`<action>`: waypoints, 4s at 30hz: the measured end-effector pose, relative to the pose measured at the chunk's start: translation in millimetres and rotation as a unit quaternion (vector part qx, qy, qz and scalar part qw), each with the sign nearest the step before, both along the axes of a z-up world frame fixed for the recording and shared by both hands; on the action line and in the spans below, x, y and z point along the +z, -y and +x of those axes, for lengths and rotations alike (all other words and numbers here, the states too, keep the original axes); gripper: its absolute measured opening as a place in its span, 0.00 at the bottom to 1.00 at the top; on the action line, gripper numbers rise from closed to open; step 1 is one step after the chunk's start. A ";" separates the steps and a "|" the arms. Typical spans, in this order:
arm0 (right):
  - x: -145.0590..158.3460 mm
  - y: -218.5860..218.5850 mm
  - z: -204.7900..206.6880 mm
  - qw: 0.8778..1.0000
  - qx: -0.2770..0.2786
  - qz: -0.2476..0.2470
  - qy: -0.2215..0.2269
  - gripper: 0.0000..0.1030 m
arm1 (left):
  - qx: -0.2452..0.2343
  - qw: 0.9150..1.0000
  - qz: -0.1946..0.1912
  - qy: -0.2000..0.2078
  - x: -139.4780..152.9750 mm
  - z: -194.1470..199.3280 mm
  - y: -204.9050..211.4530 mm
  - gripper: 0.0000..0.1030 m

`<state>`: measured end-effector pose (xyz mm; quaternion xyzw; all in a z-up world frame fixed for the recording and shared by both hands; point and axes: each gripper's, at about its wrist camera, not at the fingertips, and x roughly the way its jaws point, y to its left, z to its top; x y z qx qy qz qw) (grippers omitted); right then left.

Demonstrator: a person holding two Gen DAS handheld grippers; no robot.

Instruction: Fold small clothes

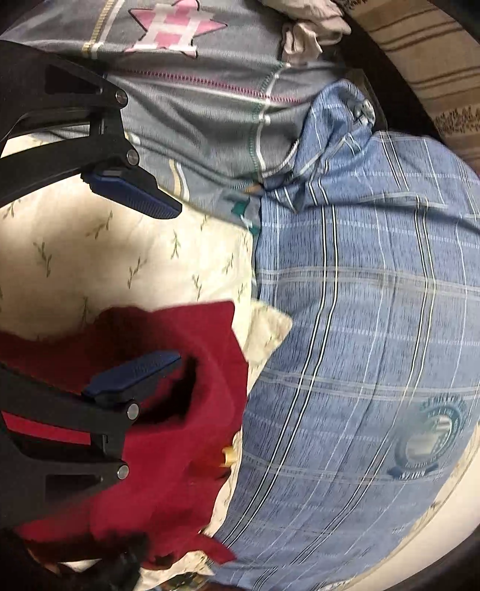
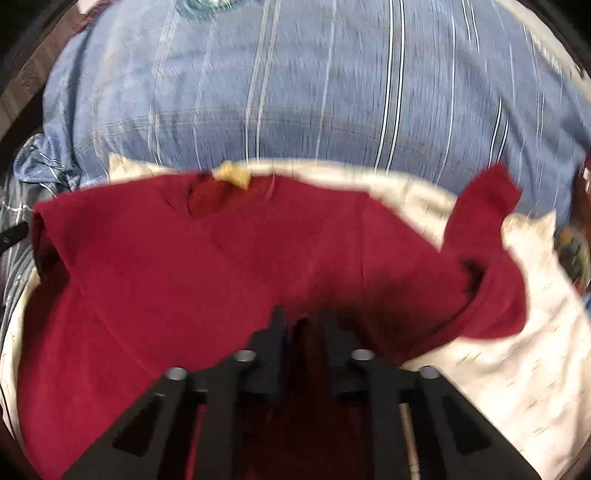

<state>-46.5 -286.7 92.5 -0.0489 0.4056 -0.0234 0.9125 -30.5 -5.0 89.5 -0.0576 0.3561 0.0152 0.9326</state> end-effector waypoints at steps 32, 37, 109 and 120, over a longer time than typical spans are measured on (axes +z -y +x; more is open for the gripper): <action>32.2 64.5 35.4 0.997 -0.031 -0.068 0.036 0.13 | -0.018 0.997 0.049 -0.061 -17.3 11.4 12.2 0.71; 41.2 60.4 15.8 0.999 -0.027 0.009 0.044 0.56 | -0.027 0.998 0.035 -0.052 -14.4 9.2 16.8 0.71; -16.9 166.7 155.8 0.975 -0.207 0.036 -0.071 0.73 | -0.077 0.990 0.030 -0.119 -44.8 27.7 48.2 0.81; 24.6 221.4 118.7 0.970 -0.222 0.097 0.011 0.08 | -0.072 0.990 0.028 -0.116 -40.7 28.6 47.1 0.81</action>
